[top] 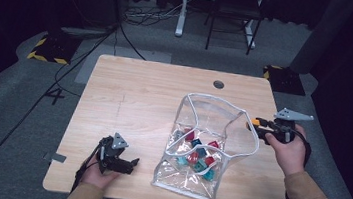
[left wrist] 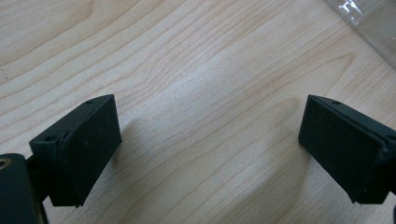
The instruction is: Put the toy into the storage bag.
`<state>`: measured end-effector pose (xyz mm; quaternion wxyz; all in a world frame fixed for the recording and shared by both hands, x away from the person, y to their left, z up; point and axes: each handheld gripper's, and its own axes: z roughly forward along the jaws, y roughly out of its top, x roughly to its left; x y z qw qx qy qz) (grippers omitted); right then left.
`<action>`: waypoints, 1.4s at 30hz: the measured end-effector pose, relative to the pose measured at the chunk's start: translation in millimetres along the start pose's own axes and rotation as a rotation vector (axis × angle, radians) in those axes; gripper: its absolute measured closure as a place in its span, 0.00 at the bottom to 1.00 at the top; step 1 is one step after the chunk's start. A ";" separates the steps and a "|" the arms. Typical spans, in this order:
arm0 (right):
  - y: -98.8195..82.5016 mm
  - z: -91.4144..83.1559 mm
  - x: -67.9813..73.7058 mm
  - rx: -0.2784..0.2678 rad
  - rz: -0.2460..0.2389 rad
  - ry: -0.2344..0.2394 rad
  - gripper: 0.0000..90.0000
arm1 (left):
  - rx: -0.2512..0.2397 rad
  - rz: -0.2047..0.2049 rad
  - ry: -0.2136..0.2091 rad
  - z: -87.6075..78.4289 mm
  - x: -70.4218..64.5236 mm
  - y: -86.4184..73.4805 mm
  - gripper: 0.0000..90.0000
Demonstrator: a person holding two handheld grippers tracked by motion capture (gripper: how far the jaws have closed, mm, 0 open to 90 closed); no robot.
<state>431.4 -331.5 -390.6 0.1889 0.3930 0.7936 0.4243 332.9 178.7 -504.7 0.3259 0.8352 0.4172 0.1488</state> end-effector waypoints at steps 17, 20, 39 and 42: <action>37.0 -44.4 15.5 -0.092 -0.046 0.003 0.61 | -0.001 0.000 0.000 0.0 0.0 0.0 0.06; 42.0 -49.2 18.6 -0.104 -0.055 0.005 0.61 | 0.000 0.000 0.000 0.0 0.0 0.0 0.06; 71.6 -51.7 68.0 -0.144 -0.138 0.132 0.61 | -0.001 -0.001 -0.002 0.0 0.0 -0.1 0.06; 75.3 -47.4 78.0 -0.139 -0.150 0.157 0.61 | -0.001 0.000 -0.001 0.0 0.1 0.0 0.06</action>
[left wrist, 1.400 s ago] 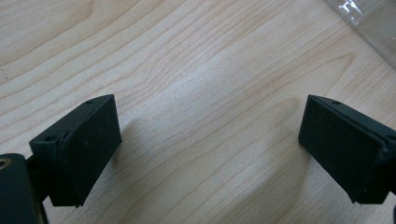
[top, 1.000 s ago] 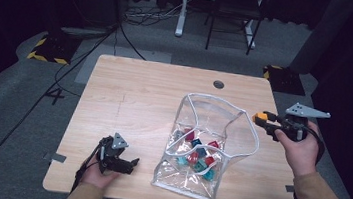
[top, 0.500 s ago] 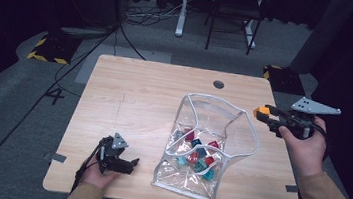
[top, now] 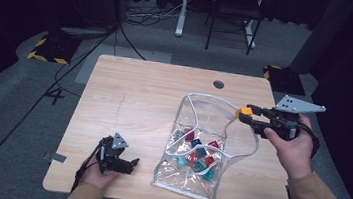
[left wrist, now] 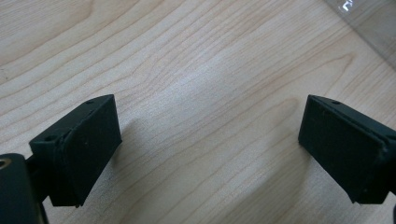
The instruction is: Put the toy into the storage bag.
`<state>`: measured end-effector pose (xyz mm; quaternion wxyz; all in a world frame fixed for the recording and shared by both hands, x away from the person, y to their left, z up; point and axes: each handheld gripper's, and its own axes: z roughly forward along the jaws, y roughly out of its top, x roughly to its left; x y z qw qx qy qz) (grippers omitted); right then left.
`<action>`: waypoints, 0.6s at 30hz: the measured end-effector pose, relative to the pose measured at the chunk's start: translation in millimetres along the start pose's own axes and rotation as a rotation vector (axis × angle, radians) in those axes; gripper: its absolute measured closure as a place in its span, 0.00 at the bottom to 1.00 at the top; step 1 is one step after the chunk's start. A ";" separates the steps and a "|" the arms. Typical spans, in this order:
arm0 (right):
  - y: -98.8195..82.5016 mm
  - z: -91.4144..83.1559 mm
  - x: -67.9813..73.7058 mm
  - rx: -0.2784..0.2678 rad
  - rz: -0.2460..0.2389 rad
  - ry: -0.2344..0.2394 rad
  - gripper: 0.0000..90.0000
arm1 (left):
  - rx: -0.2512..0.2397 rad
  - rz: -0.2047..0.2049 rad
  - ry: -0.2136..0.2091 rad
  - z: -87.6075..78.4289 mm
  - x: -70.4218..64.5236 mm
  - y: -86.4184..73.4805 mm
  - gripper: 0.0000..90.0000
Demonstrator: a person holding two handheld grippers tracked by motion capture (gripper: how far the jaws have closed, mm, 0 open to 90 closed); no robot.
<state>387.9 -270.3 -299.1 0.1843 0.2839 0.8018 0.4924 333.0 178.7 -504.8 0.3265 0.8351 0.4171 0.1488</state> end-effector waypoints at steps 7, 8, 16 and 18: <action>6.5 20.2 17.5 0.029 0.001 0.072 0.61 | 0.000 0.000 0.000 0.0 0.0 0.0 0.06; 7.2 23.4 20.0 0.036 -0.003 0.078 0.61 | 0.000 0.000 0.000 0.0 0.0 0.0 0.06; 13.6 47.1 35.7 0.082 -0.018 0.127 0.61 | 0.000 0.000 0.000 0.0 0.0 0.0 0.06; 14.5 51.5 37.9 0.098 -0.017 0.130 0.61 | 0.000 0.000 0.000 0.0 0.0 0.0 0.06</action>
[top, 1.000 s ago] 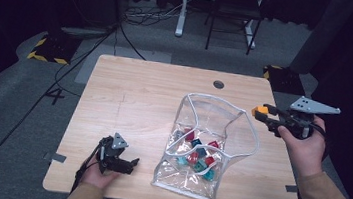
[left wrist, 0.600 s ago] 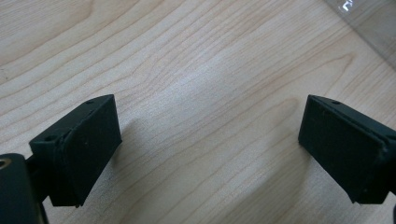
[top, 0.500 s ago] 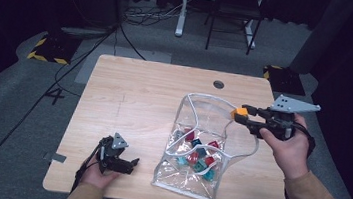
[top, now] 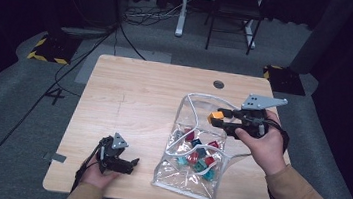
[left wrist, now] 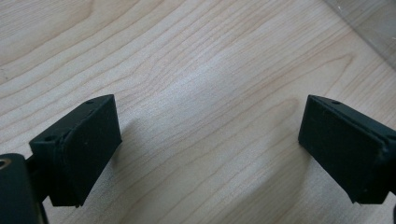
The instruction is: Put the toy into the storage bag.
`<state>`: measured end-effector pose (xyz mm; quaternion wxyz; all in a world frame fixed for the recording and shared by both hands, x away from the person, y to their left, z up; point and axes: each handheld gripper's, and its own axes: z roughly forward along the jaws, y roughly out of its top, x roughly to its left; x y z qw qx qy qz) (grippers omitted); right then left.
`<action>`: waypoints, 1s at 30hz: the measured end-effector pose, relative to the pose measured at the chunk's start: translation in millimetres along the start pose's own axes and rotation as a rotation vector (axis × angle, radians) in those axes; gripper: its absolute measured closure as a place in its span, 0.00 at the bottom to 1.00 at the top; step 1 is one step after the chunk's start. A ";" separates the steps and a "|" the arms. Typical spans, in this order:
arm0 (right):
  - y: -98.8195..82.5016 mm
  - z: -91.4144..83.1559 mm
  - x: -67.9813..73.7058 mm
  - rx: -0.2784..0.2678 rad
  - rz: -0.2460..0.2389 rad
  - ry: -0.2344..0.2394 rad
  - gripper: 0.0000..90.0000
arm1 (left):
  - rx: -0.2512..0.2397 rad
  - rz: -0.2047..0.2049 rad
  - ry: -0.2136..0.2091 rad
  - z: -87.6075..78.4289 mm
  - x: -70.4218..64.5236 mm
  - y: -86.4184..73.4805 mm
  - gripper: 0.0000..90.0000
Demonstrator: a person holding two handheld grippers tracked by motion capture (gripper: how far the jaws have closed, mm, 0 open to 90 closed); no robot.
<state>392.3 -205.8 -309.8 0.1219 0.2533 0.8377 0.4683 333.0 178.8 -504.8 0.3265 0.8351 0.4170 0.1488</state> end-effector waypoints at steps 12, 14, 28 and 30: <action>-4.3 16.3 2.9 0.214 0.048 0.019 0.61 | 0.000 0.000 0.000 0.0 0.0 0.0 0.06; -5.9 17.1 2.8 0.230 0.054 0.017 0.61 | 0.000 0.000 0.000 0.0 0.0 0.0 0.06; -12.8 16.2 0.8 0.261 0.081 -0.003 0.41 | 0.000 0.000 0.000 0.0 0.0 0.0 0.06; -12.3 14.0 0.1 0.244 0.080 -0.005 0.40 | 0.000 0.000 0.000 0.0 0.0 0.0 0.06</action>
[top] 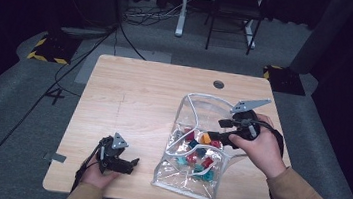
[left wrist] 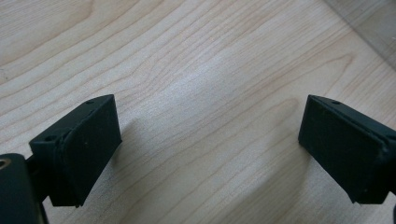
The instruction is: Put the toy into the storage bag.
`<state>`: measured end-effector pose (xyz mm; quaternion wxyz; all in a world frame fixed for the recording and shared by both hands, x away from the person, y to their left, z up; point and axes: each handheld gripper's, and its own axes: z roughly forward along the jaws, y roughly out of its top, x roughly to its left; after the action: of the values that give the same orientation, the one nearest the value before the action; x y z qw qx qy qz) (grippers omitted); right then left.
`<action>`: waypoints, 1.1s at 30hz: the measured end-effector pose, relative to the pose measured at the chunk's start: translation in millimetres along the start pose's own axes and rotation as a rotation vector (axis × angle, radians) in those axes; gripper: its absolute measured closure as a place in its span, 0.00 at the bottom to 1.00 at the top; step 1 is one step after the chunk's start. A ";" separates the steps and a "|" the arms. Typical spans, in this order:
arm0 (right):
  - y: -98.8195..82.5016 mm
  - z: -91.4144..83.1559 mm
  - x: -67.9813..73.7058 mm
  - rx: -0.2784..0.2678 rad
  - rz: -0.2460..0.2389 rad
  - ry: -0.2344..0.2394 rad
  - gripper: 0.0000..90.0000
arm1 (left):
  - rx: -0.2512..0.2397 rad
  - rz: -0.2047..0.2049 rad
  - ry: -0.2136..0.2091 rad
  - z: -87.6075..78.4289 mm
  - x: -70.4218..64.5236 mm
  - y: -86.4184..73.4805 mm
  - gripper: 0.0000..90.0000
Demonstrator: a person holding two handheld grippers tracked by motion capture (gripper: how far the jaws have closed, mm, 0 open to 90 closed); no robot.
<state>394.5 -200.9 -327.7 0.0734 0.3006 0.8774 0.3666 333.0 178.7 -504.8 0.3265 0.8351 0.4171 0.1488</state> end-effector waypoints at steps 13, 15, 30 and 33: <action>-6.3 -34.4 -11.8 -0.163 -0.013 -0.068 0.31 | 0.000 0.000 0.000 0.0 -0.1 0.0 0.06; -9.7 -41.0 -16.1 -0.185 -0.006 -0.083 0.31 | 0.000 0.000 0.000 0.0 -0.1 0.0 0.06; -57.7 -79.0 -49.1 -0.238 0.102 -0.190 0.30 | 0.000 0.000 0.000 0.0 -0.1 0.0 0.06; -69.1 -83.0 -55.3 -0.238 0.126 -0.204 0.30 | 0.000 0.000 0.000 0.0 0.0 0.0 0.06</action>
<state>377.5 -320.9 -320.5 0.1740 0.3798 0.7952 0.4395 333.0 178.7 -504.8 0.3265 0.8349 0.4172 0.1489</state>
